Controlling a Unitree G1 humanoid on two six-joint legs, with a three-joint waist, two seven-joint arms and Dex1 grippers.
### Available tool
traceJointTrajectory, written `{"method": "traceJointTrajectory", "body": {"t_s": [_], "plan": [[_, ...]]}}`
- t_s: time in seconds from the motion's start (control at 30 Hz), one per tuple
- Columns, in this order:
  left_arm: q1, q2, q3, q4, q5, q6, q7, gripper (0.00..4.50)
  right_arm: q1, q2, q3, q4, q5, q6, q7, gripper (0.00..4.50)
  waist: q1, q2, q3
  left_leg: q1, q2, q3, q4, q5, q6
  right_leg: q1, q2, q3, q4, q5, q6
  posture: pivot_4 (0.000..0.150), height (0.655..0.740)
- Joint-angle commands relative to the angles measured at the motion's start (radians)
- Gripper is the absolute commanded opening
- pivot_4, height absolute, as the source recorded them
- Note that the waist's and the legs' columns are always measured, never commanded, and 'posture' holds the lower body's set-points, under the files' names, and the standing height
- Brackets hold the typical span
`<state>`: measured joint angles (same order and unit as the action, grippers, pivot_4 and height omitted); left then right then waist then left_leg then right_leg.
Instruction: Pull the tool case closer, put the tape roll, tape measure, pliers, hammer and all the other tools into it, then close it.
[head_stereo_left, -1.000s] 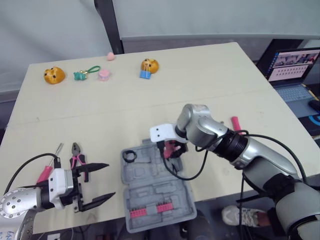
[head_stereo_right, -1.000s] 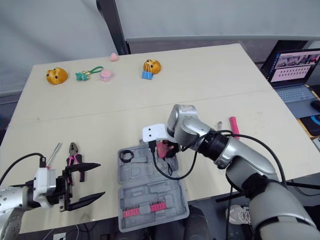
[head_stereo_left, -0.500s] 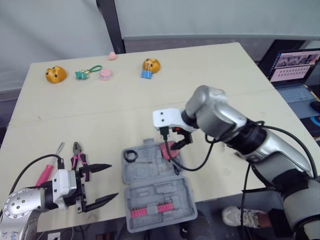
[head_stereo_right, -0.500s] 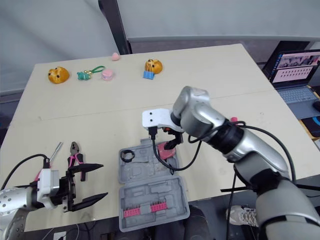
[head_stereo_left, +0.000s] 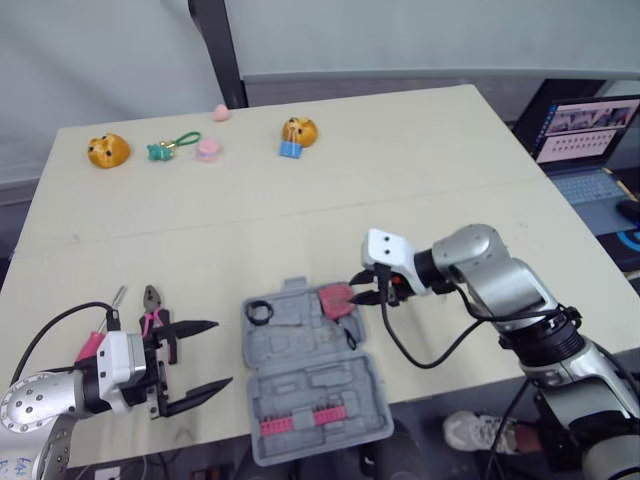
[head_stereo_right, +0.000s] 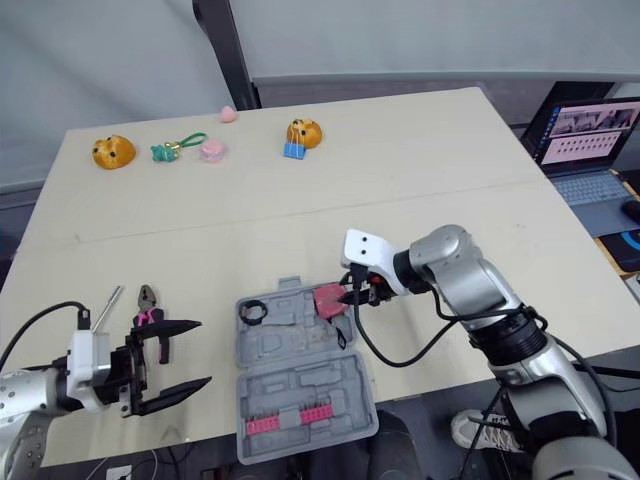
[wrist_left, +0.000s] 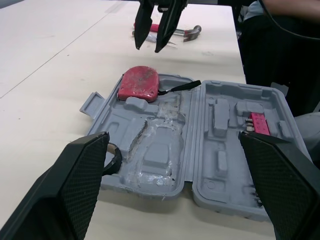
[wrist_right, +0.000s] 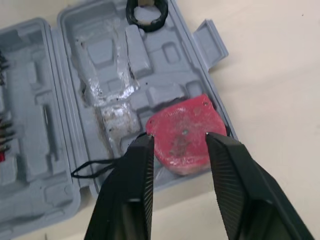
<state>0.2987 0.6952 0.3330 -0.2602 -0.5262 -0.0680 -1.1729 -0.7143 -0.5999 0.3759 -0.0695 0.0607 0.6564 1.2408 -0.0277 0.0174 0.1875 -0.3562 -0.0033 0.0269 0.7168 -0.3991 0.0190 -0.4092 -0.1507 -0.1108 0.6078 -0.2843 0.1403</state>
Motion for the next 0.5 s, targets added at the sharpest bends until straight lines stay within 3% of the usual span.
{"method": "traceJointTrajectory", "body": {"t_s": [0.03, 0.5], "plan": [[-0.004, 0.018, 0.018, -0.007, -0.018, 0.003, -0.010, 4.50, 0.030, 0.030, -0.074, 0.026, 0.057, -0.116, -0.025, 1.64, 0.001, 0.000, 0.000, 0.000, 0.000, 0.000, 0.000, 0.000, 0.000, 0.000, 0.000, 0.000, 0.000, 0.000, 0.000, 0.150, 0.7155], [0.034, 0.031, 0.068, -0.033, -0.026, 0.016, -0.011, 4.50, 0.046, 0.120, -0.077, 0.368, 0.063, -0.478, -0.001, 1.64, -0.001, 0.000, 0.000, 0.000, 0.000, 0.000, 0.000, 0.000, 0.000, 0.000, 0.001, 0.000, 0.000, 0.000, 0.000, 0.150, 0.7155]]}}
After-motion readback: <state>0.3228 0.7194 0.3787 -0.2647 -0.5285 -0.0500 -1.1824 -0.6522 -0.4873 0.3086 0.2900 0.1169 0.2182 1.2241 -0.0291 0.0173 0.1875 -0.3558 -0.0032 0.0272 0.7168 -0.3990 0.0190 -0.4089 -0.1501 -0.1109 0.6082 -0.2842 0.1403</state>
